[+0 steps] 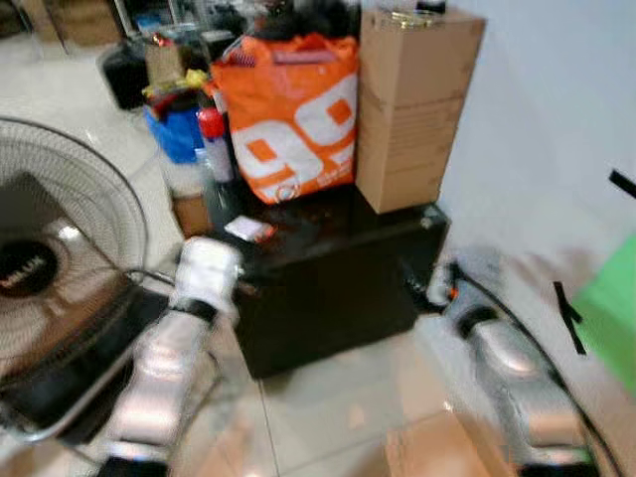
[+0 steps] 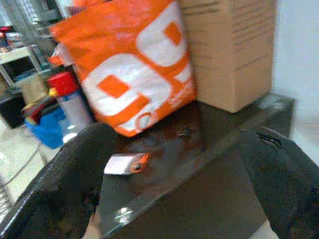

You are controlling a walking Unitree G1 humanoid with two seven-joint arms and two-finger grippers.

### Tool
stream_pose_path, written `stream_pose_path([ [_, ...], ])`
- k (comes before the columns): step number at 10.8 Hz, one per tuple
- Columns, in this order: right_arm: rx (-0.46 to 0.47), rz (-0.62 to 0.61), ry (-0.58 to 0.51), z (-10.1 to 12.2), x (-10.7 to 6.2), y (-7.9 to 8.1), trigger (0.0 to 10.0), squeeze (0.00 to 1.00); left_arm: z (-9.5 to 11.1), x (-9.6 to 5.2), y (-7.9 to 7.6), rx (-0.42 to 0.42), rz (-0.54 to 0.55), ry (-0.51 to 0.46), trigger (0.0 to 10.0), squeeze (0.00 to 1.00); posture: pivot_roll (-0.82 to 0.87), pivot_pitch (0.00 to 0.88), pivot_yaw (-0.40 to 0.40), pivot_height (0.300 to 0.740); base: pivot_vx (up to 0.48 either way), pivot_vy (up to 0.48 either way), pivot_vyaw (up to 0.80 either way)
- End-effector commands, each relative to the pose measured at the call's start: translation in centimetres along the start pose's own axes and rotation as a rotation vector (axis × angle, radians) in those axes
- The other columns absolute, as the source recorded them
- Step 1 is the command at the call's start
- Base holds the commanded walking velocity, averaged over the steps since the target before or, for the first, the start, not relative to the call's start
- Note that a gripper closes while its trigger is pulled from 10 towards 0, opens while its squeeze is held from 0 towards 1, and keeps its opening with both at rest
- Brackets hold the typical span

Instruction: Hang keys on a hook

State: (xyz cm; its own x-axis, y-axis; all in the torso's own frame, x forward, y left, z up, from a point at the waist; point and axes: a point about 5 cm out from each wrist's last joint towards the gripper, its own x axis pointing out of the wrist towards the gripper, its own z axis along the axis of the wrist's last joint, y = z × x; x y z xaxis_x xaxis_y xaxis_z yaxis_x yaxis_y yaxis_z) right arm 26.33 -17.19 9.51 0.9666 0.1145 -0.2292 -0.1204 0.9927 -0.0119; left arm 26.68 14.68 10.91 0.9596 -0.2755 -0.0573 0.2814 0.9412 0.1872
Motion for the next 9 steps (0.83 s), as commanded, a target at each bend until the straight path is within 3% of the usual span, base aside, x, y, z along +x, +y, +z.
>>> stream_pose_path([
  [1,-0.003,0.017,-0.020,0.64,0.24,0.67,10.0,1.00,0.16,-0.14,1.08,0.017,0.028,-0.001,10.0,0.62,-0.02,0.000,0.046,0.740,0.300,0.000,0.00],
  [5,-0.001,0.025,-0.017,0.53,0.23,0.89,10.0,1.00,0.11,-0.19,1.03,0.012,0.021,0.001,10.0,0.64,-0.02,0.000,0.047,0.740,0.305,0.000,0.00],
  [7,-0.002,0.026,-0.017,0.49,0.22,1.00,10.0,1.00,0.06,-0.17,0.92,-0.008,0.011,0.005,10.0,0.84,-0.02,0.000,0.048,0.740,0.300,0.000,0.00],
  [8,-0.050,0.007,-0.038,0.65,0.28,0.85,10.0,1.00,-0.01,-0.20,0.90,-0.011,0.008,0.012,10.0,0.97,-0.03,0.000,0.050,0.740,0.300,0.000,0.00],
  [9,-0.059,0.019,-0.058,0.71,0.27,0.95,10.0,1.00,-0.04,-0.20,0.88,-0.011,0.008,0.014,10.0,1.00,-0.03,0.000,0.051,0.740,0.289,0.000,0.00],
])
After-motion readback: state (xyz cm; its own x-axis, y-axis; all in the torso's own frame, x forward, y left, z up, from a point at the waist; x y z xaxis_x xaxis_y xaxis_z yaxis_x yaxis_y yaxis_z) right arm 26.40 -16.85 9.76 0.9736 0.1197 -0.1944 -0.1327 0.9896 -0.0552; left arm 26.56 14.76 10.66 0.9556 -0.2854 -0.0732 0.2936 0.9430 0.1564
